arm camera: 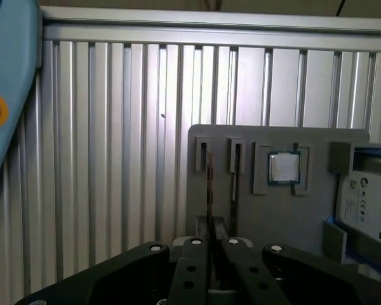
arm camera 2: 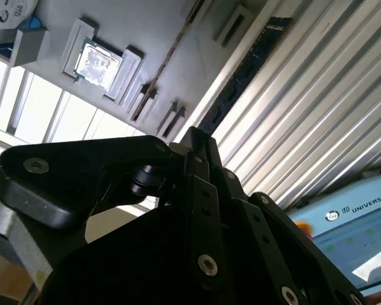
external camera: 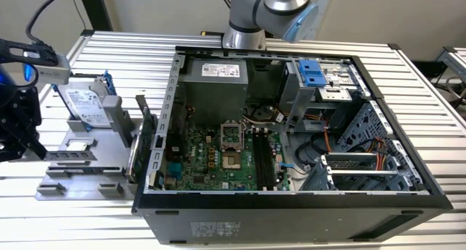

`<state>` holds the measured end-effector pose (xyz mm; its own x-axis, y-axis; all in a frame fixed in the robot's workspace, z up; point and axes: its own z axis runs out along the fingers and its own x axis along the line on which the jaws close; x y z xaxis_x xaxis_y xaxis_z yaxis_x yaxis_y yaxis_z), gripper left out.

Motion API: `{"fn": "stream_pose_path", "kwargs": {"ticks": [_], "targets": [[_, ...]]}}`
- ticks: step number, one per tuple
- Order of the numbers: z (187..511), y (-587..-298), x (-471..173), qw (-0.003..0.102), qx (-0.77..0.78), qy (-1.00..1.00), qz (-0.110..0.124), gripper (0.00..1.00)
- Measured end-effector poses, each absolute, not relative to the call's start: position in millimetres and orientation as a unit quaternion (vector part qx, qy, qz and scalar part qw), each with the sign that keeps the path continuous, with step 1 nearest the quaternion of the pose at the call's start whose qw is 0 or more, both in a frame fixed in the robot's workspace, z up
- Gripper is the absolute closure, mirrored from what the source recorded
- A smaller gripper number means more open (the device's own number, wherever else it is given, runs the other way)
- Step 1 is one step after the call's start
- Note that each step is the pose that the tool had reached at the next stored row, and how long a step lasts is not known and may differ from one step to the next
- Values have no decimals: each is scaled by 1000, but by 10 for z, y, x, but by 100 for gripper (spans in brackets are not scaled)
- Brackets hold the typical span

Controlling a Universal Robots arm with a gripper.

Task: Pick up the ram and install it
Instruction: 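Pick up the ram and move it above insertion slot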

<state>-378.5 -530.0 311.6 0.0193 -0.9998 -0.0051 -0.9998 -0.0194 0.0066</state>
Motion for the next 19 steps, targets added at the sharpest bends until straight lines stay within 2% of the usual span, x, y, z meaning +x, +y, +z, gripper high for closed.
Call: {"fn": "stream_pose_path", "kwargs": {"ticks": [19], "targets": [[3420, -5300, -3786, 0, 714, -700, -4, 100]]}}
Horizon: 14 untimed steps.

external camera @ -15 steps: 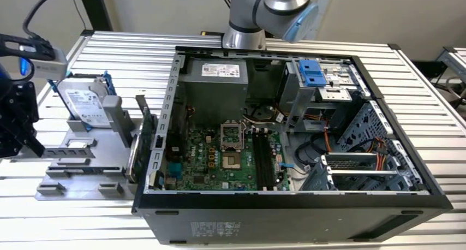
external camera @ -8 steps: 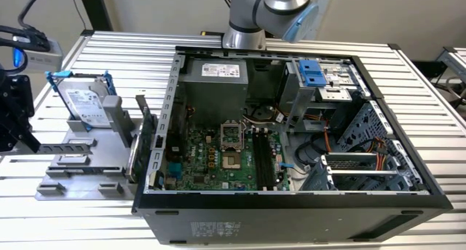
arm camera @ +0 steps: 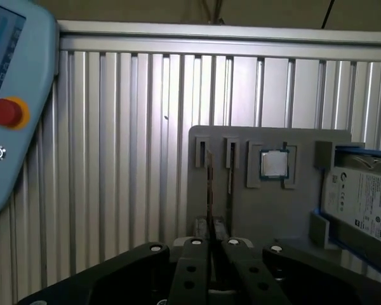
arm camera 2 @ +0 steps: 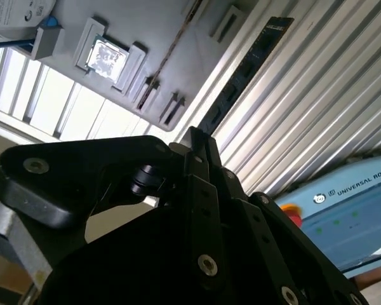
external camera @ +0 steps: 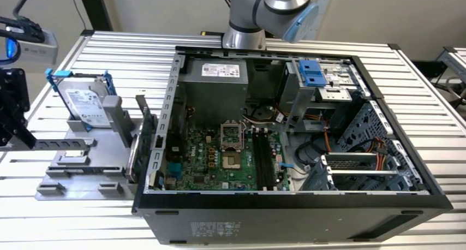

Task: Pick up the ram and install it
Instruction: 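Pick up the ram and move it above insertion slot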

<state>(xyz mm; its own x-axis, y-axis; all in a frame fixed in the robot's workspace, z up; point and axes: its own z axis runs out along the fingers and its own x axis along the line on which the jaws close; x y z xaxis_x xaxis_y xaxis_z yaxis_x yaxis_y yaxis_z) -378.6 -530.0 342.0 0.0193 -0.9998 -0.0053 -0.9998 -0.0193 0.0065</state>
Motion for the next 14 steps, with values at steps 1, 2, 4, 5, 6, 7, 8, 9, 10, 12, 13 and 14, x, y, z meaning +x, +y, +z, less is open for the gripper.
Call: {"fn": "stream_pose_path", "kwargs": {"ticks": [1, 2, 4, 5, 6, 7, 8, 9, 10, 12, 13, 14], "targets": [[3435, -5300, -3785, 1, 714, -700, -4, 100], [3474, -5300, -3785, 1, 714, -700, -4, 100], [3522, -5300, -3786, 1, 714, -700, -4, 100], [3530, -5300, -3786, 1, 714, -700, -4, 100], [3535, -5300, -3786, 0, 714, -700, -4, 100], [3539, -5300, -3786, 0, 714, -700, -4, 100], [3561, -5300, -3786, 1, 714, -700, -4, 100], [3599, -5300, -3785, 1, 714, -700, -4, 100], [3628, -5300, -3786, 1, 714, -700, -4, 100], [3658, -5300, -3786, 1, 714, -700, -4, 100], [3670, -5300, -3786, 1, 714, -700, -4, 100], [3696, -5300, -3786, 1, 714, -700, -4, 100]]}}
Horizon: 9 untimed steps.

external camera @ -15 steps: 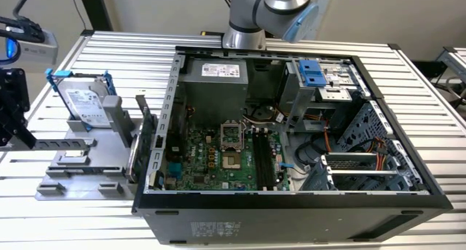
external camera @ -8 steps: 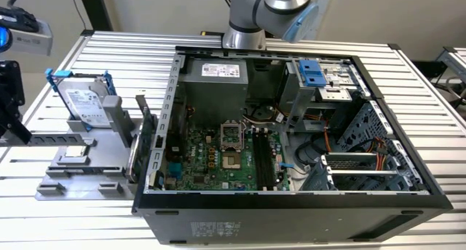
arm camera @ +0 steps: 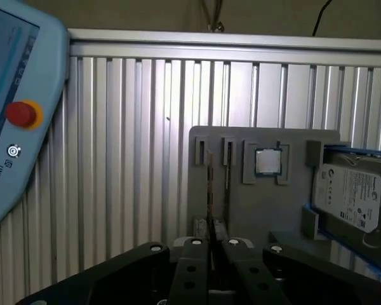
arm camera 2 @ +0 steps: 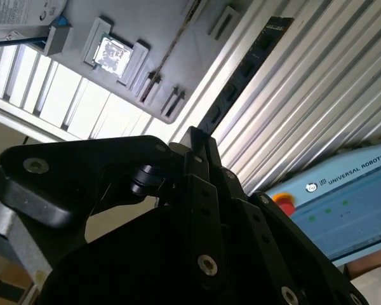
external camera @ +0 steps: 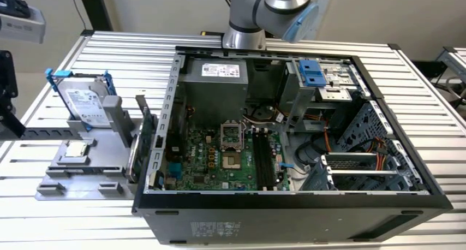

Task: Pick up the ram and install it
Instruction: 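Pick up the ram and move it above insertion slot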

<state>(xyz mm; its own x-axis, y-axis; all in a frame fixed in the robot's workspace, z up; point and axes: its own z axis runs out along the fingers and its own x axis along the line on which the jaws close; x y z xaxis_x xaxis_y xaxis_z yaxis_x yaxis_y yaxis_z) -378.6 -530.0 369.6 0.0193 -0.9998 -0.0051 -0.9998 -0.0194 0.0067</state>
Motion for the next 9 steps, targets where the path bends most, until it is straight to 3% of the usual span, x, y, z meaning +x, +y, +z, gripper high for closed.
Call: {"fn": "stream_pose_path", "kwargs": {"ticks": [9], "targets": [[3877, -5300, -3786, 1, 714, -700, -4, 100]]}}
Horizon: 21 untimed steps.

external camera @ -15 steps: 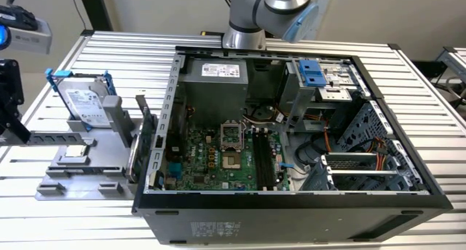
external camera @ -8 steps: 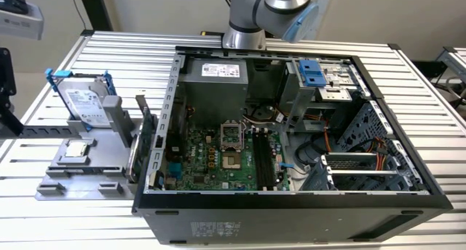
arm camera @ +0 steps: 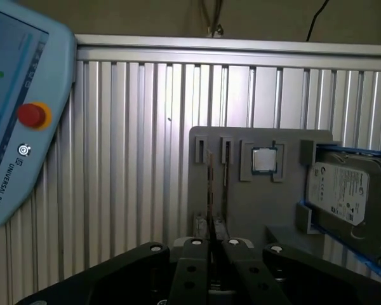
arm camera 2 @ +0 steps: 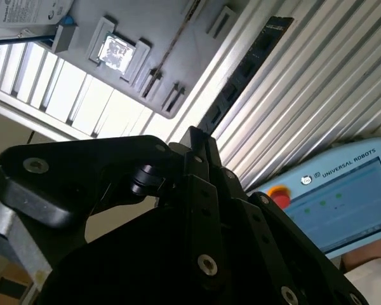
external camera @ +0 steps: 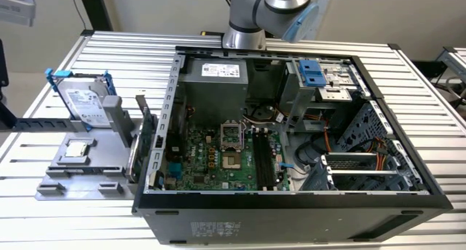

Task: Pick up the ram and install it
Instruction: 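Pick up the ram and move it above insertion slot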

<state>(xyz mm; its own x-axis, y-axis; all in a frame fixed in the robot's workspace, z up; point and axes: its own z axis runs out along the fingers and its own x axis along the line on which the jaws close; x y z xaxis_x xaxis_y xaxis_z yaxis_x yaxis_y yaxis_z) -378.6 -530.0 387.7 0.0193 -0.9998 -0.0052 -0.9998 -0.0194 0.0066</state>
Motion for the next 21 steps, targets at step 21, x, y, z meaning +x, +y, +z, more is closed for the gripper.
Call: {"fn": "stream_pose_path", "kwargs": {"ticks": [21], "targets": [[4028, -5299, -3788, 1, 714, -700, -4, 100]]}}
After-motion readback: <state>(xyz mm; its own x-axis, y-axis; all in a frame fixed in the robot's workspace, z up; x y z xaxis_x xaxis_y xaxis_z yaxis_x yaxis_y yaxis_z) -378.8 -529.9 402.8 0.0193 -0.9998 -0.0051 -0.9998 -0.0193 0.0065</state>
